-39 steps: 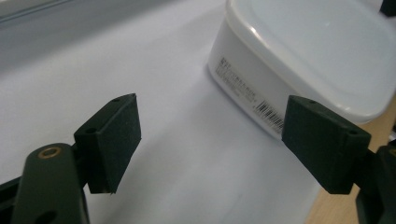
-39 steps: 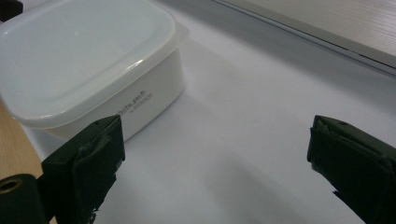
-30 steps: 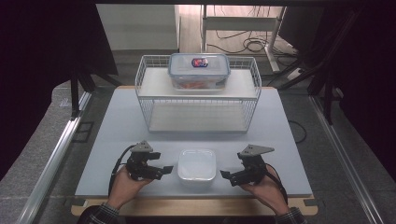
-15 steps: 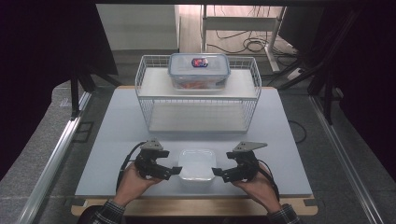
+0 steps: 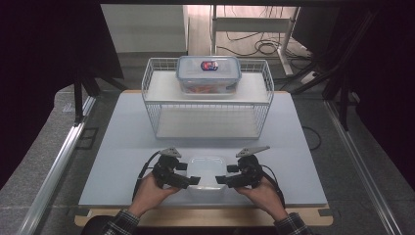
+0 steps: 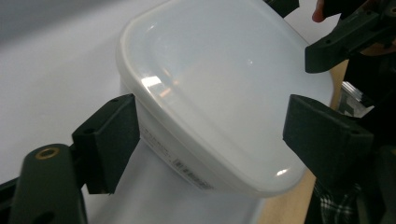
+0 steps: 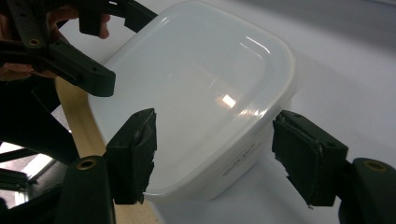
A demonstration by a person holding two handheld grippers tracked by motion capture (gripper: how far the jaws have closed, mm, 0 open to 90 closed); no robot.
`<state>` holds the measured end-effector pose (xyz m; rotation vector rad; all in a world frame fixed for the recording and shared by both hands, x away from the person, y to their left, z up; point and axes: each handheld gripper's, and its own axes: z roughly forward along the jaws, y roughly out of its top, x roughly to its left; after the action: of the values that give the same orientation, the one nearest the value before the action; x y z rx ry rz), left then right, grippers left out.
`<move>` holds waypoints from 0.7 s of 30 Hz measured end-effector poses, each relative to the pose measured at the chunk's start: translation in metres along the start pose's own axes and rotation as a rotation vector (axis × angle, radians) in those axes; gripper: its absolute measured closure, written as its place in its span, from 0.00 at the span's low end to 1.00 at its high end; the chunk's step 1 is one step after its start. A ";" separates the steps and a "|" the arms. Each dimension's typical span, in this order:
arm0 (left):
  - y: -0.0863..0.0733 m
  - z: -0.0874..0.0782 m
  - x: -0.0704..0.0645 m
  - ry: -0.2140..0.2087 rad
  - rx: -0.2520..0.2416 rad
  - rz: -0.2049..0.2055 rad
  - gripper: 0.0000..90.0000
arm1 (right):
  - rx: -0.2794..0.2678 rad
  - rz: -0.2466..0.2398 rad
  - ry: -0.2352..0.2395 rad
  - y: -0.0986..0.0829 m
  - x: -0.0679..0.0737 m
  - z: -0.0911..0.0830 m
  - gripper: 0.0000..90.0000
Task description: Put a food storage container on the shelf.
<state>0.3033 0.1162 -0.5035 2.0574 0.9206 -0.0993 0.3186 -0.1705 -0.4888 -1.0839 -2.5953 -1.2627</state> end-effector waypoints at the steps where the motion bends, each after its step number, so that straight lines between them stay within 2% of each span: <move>1: -0.001 -0.001 -0.001 -0.003 -0.002 -0.003 0.24 | 0.006 0.010 0.001 0.000 0.000 0.000 0.37; 5: -0.005 -0.006 -0.003 -0.012 0.009 -0.009 0.29 | 0.043 0.073 0.016 0.000 0.002 -0.005 0.46; 6: -0.006 -0.008 -0.004 -0.011 0.006 -0.010 0.32 | 0.048 0.081 0.022 -0.001 0.002 -0.007 0.50; 9: -0.008 -0.017 -0.006 0.001 -0.016 -0.009 0.51 | 0.043 0.097 0.017 -0.002 0.002 -0.014 0.61; 12: -0.010 -0.019 -0.006 -0.004 -0.033 -0.030 0.59 | 0.041 0.104 -0.003 -0.002 0.007 -0.017 0.65; 13: -0.011 -0.021 -0.006 0.004 -0.048 -0.026 0.61 | 0.041 0.102 -0.013 -0.002 0.008 -0.018 0.67; 16: -0.011 -0.022 -0.011 0.055 -0.085 -0.015 0.69 | 0.003 0.105 -0.034 -0.002 0.009 -0.023 0.75; 21: -0.013 -0.024 -0.011 0.082 -0.145 -0.044 0.78 | -0.040 0.129 -0.026 -0.004 0.007 -0.026 0.84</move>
<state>0.2813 0.1321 -0.4929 1.9191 0.9946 0.0275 0.3047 -0.1870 -0.4719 -1.2606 -2.4819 -1.2853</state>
